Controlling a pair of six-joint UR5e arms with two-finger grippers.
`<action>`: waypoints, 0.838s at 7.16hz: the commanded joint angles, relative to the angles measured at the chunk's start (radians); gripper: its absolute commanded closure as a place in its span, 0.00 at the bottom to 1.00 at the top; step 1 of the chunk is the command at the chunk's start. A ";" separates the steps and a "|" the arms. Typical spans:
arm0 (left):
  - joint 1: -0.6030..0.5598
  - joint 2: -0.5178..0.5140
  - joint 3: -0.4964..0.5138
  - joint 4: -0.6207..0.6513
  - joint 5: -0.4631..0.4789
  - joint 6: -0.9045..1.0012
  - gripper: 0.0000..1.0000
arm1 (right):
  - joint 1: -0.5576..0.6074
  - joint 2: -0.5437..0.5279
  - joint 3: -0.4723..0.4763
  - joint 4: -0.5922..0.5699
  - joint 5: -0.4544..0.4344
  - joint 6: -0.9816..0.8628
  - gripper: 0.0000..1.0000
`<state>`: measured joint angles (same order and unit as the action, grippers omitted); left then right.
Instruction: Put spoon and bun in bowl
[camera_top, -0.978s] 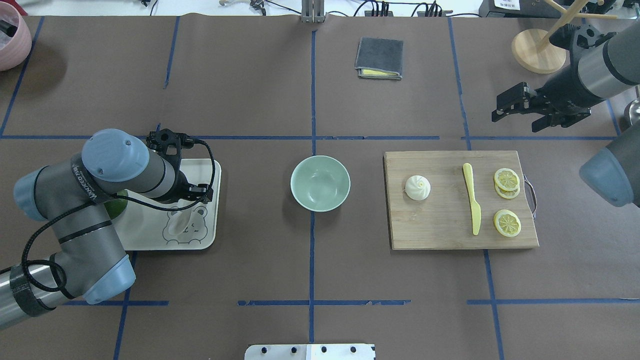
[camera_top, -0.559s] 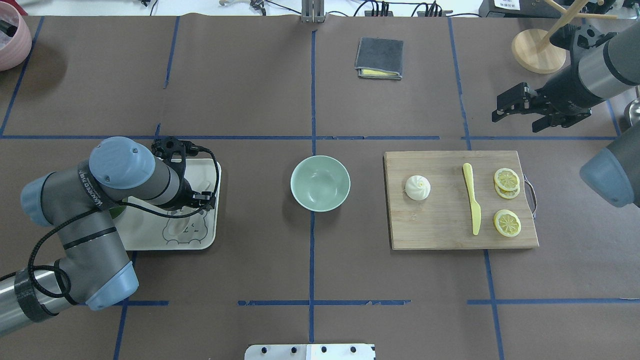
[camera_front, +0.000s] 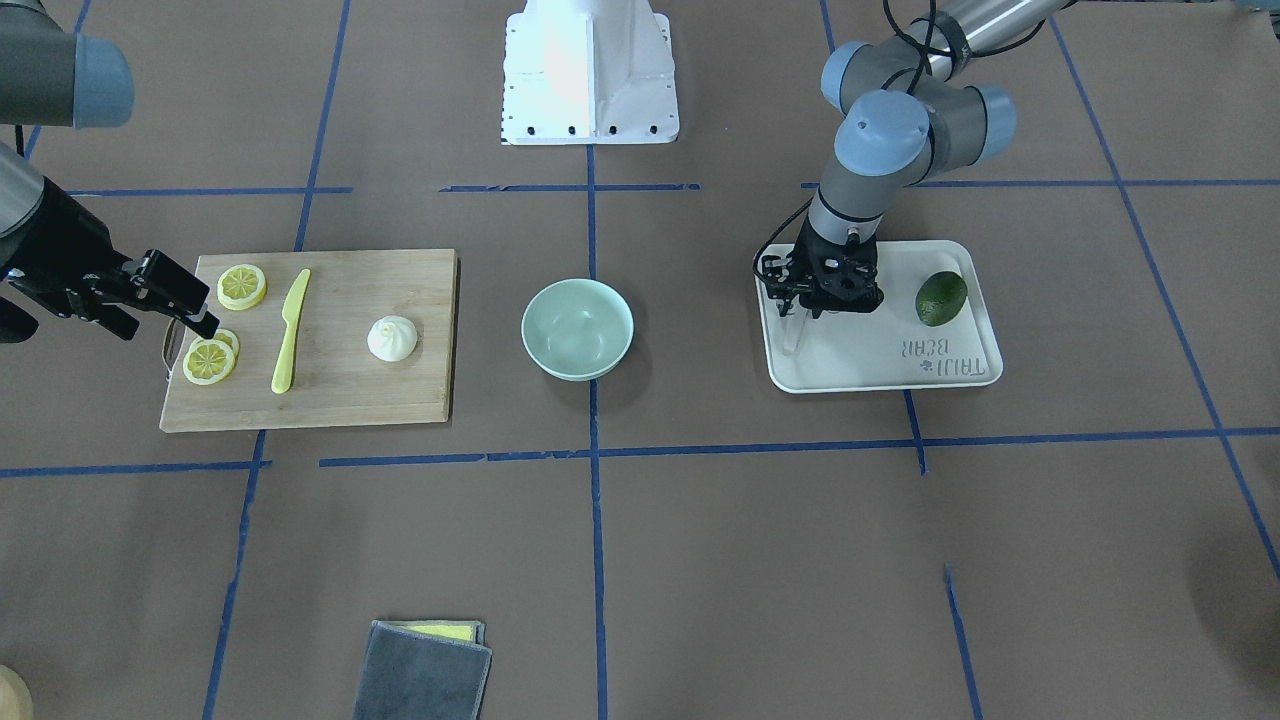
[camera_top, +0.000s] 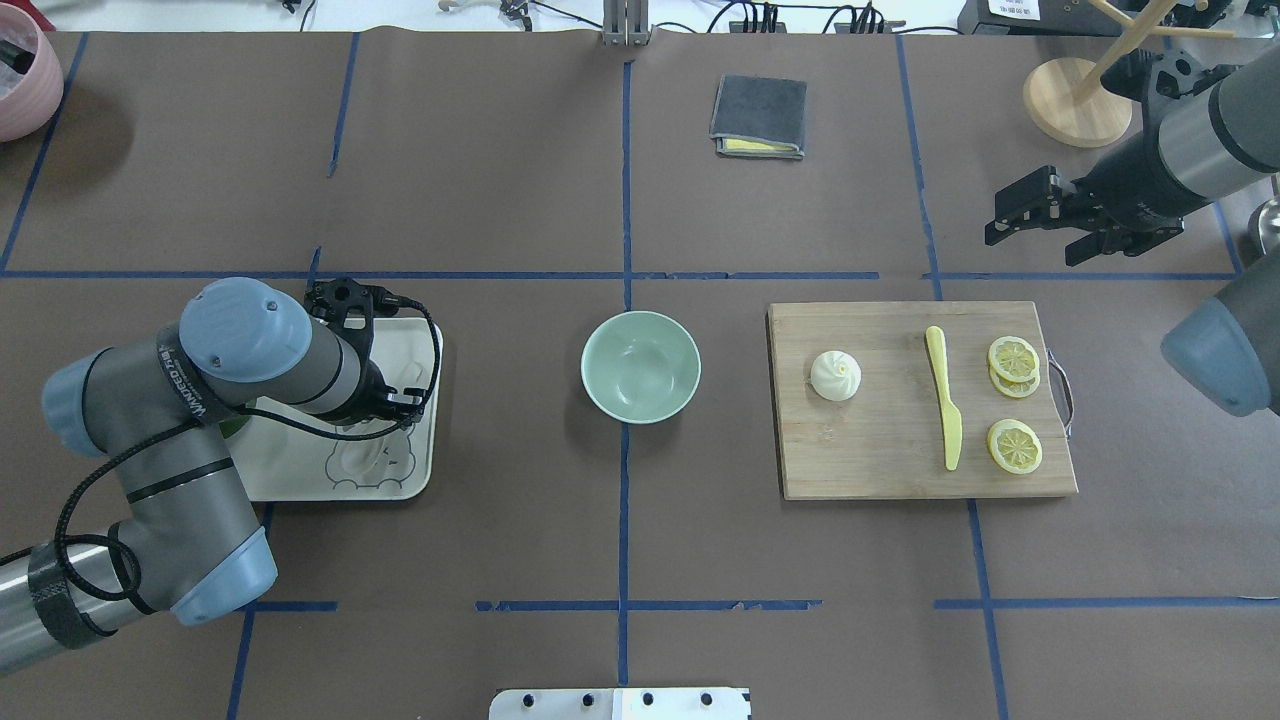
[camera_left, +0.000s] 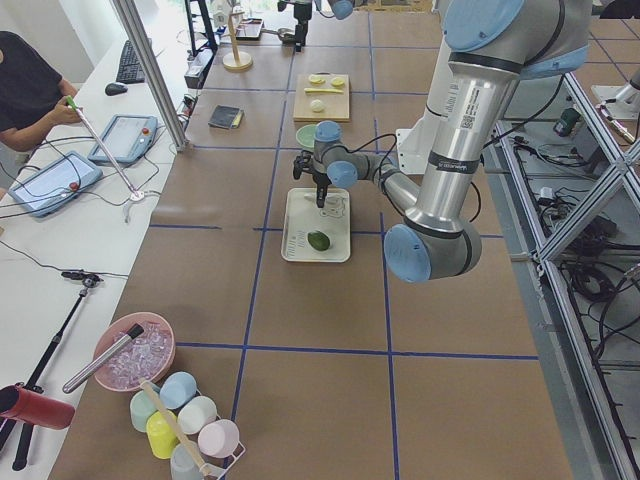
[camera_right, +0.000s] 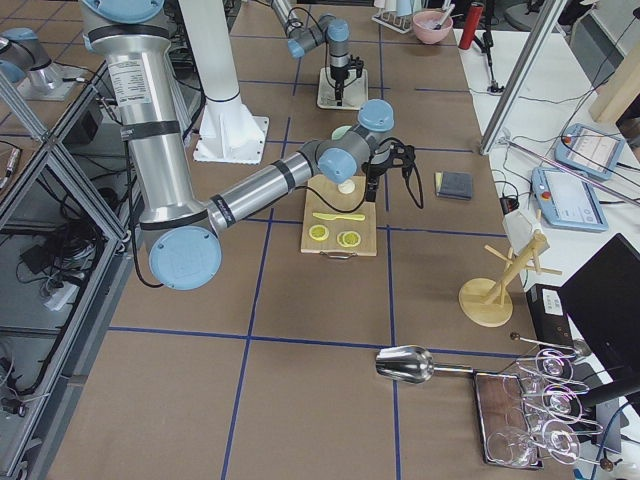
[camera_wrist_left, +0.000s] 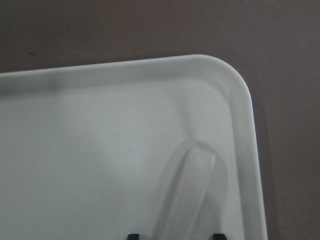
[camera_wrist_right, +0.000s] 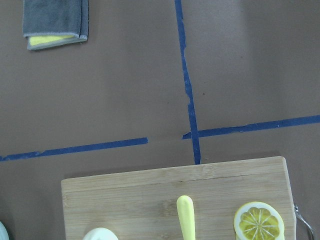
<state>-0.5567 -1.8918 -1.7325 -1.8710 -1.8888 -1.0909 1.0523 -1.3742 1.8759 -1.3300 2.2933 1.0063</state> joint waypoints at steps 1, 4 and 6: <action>0.001 -0.001 -0.008 0.001 0.000 0.000 0.71 | 0.000 0.001 0.000 0.000 0.000 0.000 0.00; 0.000 0.000 -0.010 0.001 0.000 0.000 0.96 | 0.000 0.001 0.000 0.000 -0.001 0.000 0.00; -0.009 0.005 -0.033 0.003 -0.001 0.000 1.00 | -0.008 0.003 0.000 0.000 -0.005 0.000 0.00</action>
<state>-0.5601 -1.8899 -1.7524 -1.8696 -1.8893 -1.0907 1.0497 -1.3719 1.8761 -1.3300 2.2913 1.0063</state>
